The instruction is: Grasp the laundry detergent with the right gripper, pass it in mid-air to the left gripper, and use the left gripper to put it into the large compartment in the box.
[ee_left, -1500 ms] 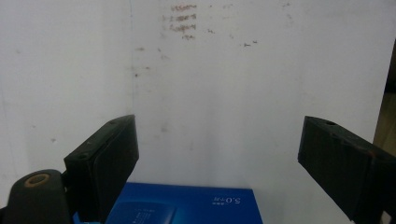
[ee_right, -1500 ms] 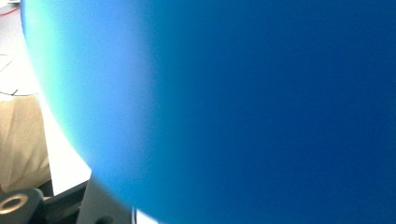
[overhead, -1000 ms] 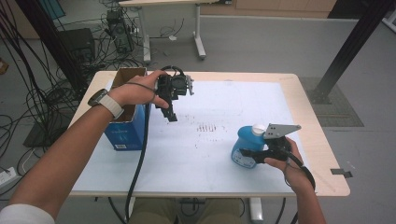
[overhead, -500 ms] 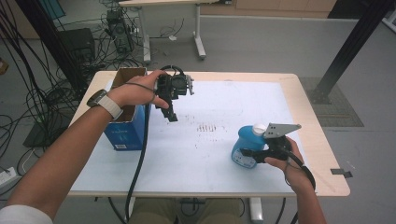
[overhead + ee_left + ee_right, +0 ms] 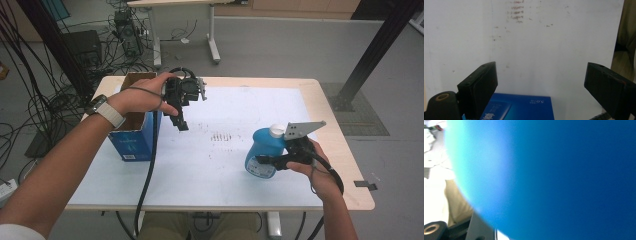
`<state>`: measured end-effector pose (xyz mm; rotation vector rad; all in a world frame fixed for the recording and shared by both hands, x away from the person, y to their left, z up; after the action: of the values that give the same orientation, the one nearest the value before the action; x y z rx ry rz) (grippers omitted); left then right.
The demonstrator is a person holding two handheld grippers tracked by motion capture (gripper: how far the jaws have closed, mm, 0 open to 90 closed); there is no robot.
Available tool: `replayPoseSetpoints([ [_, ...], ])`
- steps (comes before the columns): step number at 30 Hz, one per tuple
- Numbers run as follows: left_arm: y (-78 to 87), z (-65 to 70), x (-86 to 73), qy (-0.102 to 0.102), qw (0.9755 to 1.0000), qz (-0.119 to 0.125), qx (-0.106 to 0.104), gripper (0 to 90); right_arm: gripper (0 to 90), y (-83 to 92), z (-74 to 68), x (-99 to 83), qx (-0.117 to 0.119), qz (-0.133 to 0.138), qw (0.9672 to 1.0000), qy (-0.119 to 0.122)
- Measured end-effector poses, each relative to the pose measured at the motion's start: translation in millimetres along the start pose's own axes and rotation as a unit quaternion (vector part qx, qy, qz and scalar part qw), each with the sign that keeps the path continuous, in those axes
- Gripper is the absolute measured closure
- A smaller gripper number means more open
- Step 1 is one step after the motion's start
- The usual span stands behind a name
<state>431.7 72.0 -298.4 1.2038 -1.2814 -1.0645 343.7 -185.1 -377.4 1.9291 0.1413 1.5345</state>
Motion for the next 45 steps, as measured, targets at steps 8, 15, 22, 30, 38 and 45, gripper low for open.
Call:
replayPoseSetpoints([
  [8, 15.7, 11.4, 1.4, 0.0, 1.0, 0.0, 0.002, 11.7, 43.9, -3.7, -9.9, 30.1, 0.036, 0.006, 0.9993, 0.013],
  [15, 27.9, 18.1, 1.9, 0.001, 1.0, 0.0, -0.001, 11.3, 43.9, -11.0, -15.4, 52.8, 0.055, 0.002, 0.9979, 0.034],
  [22, 34.3, 21.2, 0.2, 0.004, 1.0, -0.005, 0.001, 11.3, 43.9, -14.9, -19.0, 70.4, 0.067, 0.001, 0.9965, 0.049],
  [30, 43.1, 25.3, 2.4, 0.006, 0.9999, -0.009, -0.012, 11.4, 43.9, -17.9, -21.3, 83.0, 0.075, -0.001, 0.9954, 0.06],
  [38, 49.6, 30.9, 5.3, 0.005, 0.9996, -0.015, -0.022, 11.4, 43.9, -30.2, -26.3, 100.1, 0.086, -0.006, 0.9934, 0.076],
  [45, 54.6, 33.6, 5.8, 0.002, 0.9994, -0.019, -0.028, 11.4, 43.9, -43.3, -31.4, 109.9, 0.099, -0.008, 0.9915, 0.084],
])
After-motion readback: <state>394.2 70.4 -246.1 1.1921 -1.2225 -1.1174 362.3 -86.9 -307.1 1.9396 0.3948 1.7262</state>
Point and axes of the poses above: each handheld gripper's, and its own axes: y roughly backward along the jaws, x roughly out of its top, z roughly to its right, the point moved 7 cm from there along -y, roughly forward along the jaws
